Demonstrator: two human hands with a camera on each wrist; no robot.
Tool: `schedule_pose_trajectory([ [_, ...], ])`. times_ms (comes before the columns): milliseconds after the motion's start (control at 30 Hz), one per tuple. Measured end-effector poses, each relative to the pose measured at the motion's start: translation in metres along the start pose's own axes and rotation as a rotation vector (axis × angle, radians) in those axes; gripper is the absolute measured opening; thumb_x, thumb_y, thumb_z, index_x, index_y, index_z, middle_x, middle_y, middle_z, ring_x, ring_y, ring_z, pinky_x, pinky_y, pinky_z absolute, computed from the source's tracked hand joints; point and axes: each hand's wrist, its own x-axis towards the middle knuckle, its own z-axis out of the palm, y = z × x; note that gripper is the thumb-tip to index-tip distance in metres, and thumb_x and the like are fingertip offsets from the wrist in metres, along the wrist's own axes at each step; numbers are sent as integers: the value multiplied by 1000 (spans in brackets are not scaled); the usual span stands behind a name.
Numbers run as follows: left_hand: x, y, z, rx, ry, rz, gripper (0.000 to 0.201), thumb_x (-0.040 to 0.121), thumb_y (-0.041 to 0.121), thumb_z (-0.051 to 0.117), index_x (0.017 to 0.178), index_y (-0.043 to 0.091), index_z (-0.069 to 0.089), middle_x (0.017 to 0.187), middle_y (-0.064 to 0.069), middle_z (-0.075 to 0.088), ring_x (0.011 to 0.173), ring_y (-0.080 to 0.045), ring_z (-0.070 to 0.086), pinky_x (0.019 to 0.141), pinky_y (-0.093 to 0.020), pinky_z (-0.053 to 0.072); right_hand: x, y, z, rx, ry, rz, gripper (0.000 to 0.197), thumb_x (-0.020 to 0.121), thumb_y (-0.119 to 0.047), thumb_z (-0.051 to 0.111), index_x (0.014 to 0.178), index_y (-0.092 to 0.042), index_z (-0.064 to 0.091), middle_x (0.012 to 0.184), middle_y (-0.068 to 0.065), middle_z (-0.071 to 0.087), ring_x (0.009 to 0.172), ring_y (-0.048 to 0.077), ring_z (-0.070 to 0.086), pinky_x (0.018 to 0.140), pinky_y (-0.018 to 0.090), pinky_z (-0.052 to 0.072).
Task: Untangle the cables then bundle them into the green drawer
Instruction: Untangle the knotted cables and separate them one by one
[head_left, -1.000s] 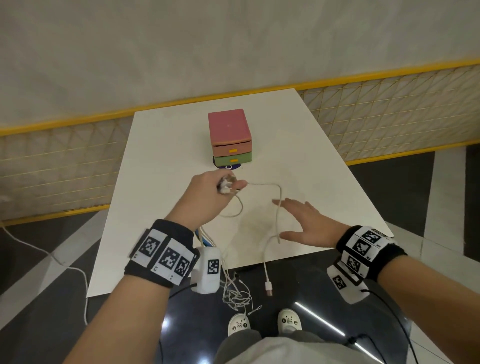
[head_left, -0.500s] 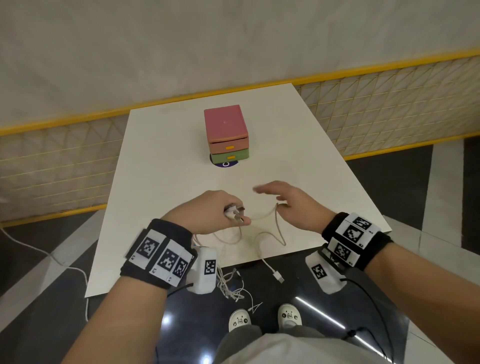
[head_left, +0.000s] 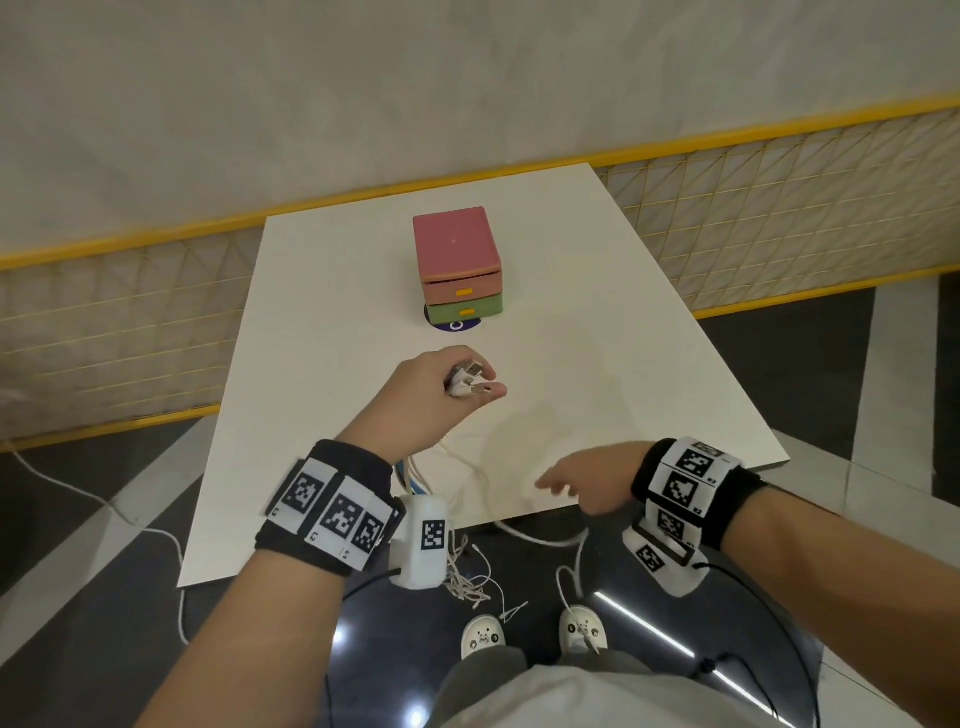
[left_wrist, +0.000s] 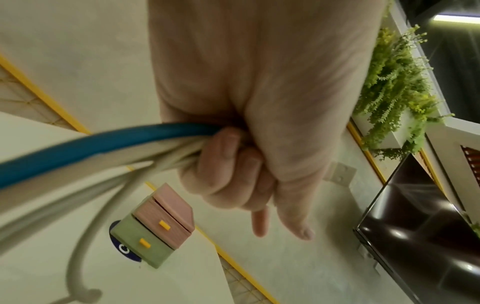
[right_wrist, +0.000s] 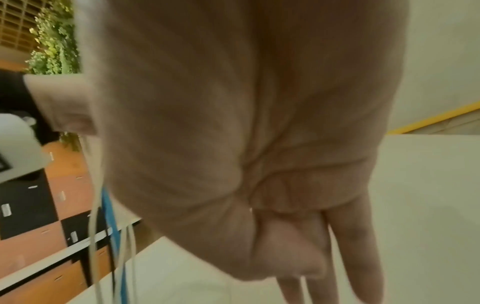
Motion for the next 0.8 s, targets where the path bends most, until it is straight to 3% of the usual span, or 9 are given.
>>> schedule_pose_trajectory([
  [67, -1, 1, 0, -71, 7, 25, 17, 83, 41, 74, 89, 26, 68, 81, 9, 68, 64, -2, 54, 57, -8, 39, 0, 5, -9, -35, 121, 22, 70, 88, 2, 41, 151, -15, 18, 157, 8, 25, 143, 21, 26, 116, 29, 22],
  [167, -4, 8, 3, -207, 25, 75, 13, 86, 26, 74, 91, 16, 66, 64, 20, 59, 52, 3, 49, 52, -6, 36, -8, -2, -30, 138, 382, -137, 80, 87, -10, 55, 152, -15, 8, 157, 9, 22, 142, 21, 27, 117, 32, 25],
  [300, -5, 27, 10, -396, 92, 128, 3, 95, 16, 61, 96, 13, 62, 56, 21, 53, 50, 1, 46, 53, -11, 37, -24, -43, -46, 644, 418, -498, 79, 79, -19, 76, 143, -13, 31, 141, -6, 45, 133, 5, 40, 113, 23, 29],
  [367, -5, 37, 12, -443, 144, 168, 4, 96, 19, 60, 95, 15, 61, 64, 18, 55, 58, -2, 48, 61, -14, 40, -25, -62, -46, 811, 404, -560, 46, 82, -6, 71, 123, 0, 51, 111, 6, 63, 108, 18, 60, 101, 32, 45],
  [433, -4, 44, 9, -464, 176, 209, 7, 95, 24, 61, 96, 17, 61, 75, 10, 56, 66, -5, 48, 68, -19, 41, -23, -77, -42, 885, 450, -557, 7, 90, -5, 59, 90, 0, 64, 75, 9, 67, 75, 27, 64, 83, 40, 54],
  [500, -1, 44, 0, -476, 177, 272, 19, 91, 26, 67, 109, 24, 61, 99, 7, 64, 86, -4, 58, 80, -25, 46, -22, -85, -40, 913, 526, -502, 36, 96, -15, 50, 61, -11, 54, 48, -5, 50, 47, 15, 50, 59, 34, 53],
  [567, 1, 41, -14, -510, 167, 330, 39, 87, 27, 72, 122, 32, 57, 114, -4, 65, 100, -15, 64, 83, -29, 52, -23, -86, -42, 978, 601, -428, 46, 98, -27, 48, 54, -15, 41, 44, -5, 37, 39, 15, 35, 46, 29, 38],
  [667, 1, 47, -24, -603, 180, 308, 9, 97, 22, 58, 100, 15, 63, 86, -10, 62, 73, -19, 63, 67, -28, 51, -28, -79, -49, 1051, 666, -396, 48, 98, -30, 49, 53, -16, 38, 46, -3, 33, 39, 14, 30, 43, 25, 32],
  [800, 5, 56, -13, -524, 206, 281, 33, 106, 20, 36, 87, 5, 58, 78, -11, 58, 72, -16, 58, 69, -28, 50, -37, -77, -60, 1125, 681, -397, 44, 97, -26, 52, 55, -16, 38, 46, -2, 31, 38, 11, 25, 40, 22, 30],
])
